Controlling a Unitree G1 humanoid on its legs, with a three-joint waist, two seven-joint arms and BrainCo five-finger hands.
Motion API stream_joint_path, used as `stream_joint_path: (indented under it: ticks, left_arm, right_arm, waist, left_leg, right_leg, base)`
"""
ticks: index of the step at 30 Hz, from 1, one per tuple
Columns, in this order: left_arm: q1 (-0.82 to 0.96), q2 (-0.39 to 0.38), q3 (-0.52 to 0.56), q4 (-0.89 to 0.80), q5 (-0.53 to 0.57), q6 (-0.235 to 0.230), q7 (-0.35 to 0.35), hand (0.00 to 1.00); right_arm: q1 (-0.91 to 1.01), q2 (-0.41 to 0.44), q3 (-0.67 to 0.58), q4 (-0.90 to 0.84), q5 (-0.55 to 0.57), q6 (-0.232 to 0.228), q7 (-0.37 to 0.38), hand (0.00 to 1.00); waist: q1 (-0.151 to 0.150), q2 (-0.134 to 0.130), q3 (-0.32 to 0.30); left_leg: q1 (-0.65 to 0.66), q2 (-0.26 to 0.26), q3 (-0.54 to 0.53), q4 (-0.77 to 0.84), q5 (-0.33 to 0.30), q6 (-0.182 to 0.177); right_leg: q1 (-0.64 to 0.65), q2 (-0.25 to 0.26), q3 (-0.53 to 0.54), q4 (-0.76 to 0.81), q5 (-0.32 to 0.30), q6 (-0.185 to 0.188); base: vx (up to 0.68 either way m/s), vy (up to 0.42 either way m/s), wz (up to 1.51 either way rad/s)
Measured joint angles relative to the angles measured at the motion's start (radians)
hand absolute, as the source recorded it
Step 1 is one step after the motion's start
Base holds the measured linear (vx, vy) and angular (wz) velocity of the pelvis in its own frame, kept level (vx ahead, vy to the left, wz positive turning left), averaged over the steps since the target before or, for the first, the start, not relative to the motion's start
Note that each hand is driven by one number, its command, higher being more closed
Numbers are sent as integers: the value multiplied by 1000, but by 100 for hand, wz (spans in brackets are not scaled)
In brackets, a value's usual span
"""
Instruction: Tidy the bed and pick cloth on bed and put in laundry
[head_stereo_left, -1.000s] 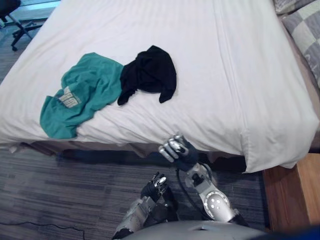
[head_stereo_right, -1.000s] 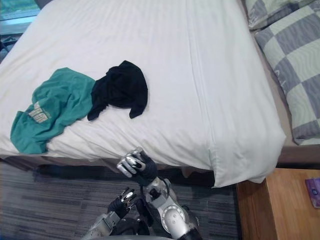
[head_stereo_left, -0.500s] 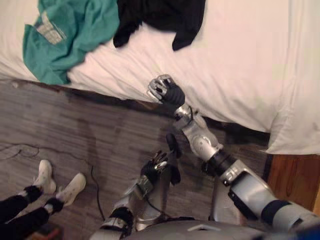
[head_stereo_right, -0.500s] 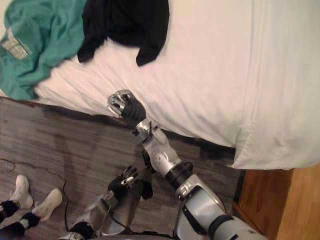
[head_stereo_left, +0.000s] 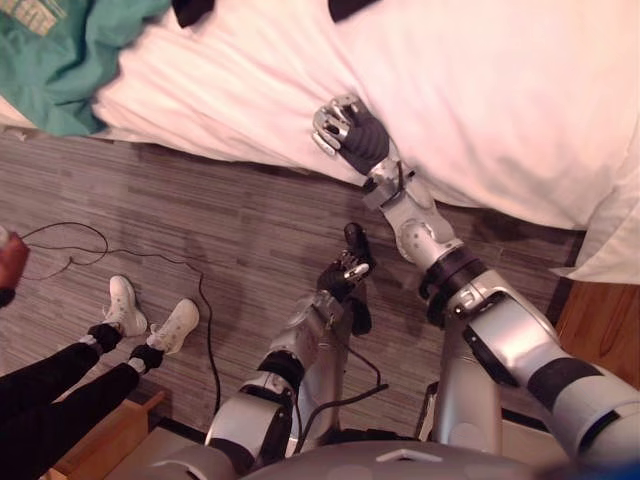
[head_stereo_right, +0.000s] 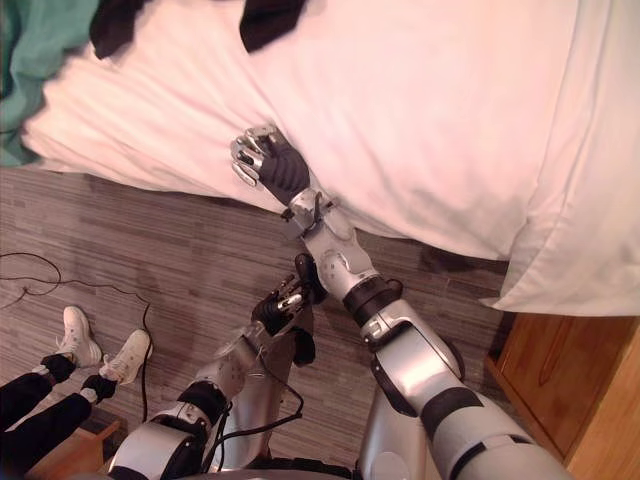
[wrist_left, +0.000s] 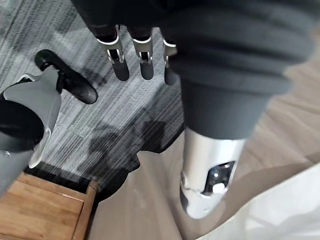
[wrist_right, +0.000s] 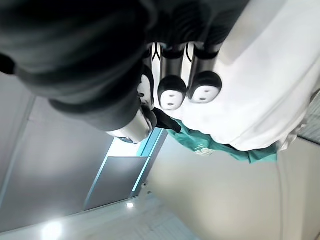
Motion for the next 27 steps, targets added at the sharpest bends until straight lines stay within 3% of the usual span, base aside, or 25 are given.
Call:
stream_joint_path:
  ticks: [6,8,10,12,15,19,20,24,27]
  left_arm:
    - [-64,-17,75,-16,-54,36,53,0]
    - [-66,-17,91,-23,-82,36,71,0]
    - [-67,-19,112,-23,-106,36,88,0]
    - [-69,-3,119,-21,-134,36,91,0]
    - [-72,3,121,-21,-134,37,100,0]
    - [-72,-8,123,-20,-134,37,104,0]
    - [-72,-8,125,-20,-134,33,107,0]
    - [-64,-3,137,-16,-133,28,135,0]
    - [-37,5,138,-17,-121,18,141,0]
  right_arm:
    - [78,36,-8,30,28,44,58,100]
    - [154,49,-88,75,75,59,55,100]
    - [224,39,-183,124,109,60,49,100]
    - [318,-18,-238,151,128,55,51,100]
    - [376,-34,-251,151,129,46,69,100]
    - [436,-27,-252,144,151,48,135,100]
    - [439,-27,-253,141,165,50,147,0]
    - [486,-26,-275,109,144,67,143,0]
    - [563,-20,-288,105,10,104,112,0]
  waist:
    - [-45,-4,2]
    - [-60,-11,8]
    - [-66,-23,16]
    - [-96,-52,36]
    - [-126,-63,42]
    - [-129,-75,49]
    - [-130,-75,49]
    - [-131,-82,52]
    - [-128,-102,56]
  left_leg:
    - [-25,-2,25,-1,-4,3]
    - [-25,-2,29,-1,-16,12]
    - [-24,-3,49,-2,-33,19]
    - [-23,-7,71,-5,-41,15]
    - [-13,-5,81,-17,-37,20]
    - [43,11,99,-24,-39,18]
    - [59,18,101,-28,-44,17]
    - [101,36,105,-28,-57,31]
    - [176,42,107,-28,-67,43]
  right_leg:
    - [-41,10,45,-29,37,18]
    - [-43,13,52,-35,48,15]
    - [-51,14,67,-36,55,20]
    - [-60,17,87,-43,70,25]
    - [-53,27,94,-60,84,25]
    - [8,51,104,-98,96,24]
    - [28,62,104,-117,102,22]
    - [94,86,97,-166,121,21]
    - [182,97,96,-199,123,24]
  base:
    - [-36,51,-21]
    - [-6,51,-13]
    - [4,57,-20]
    - [19,41,-23]
    - [34,19,-20]
    - [16,-21,-22]
    - [-4,-35,-17]
    - [25,-16,-14]
    - [75,-10,-8]
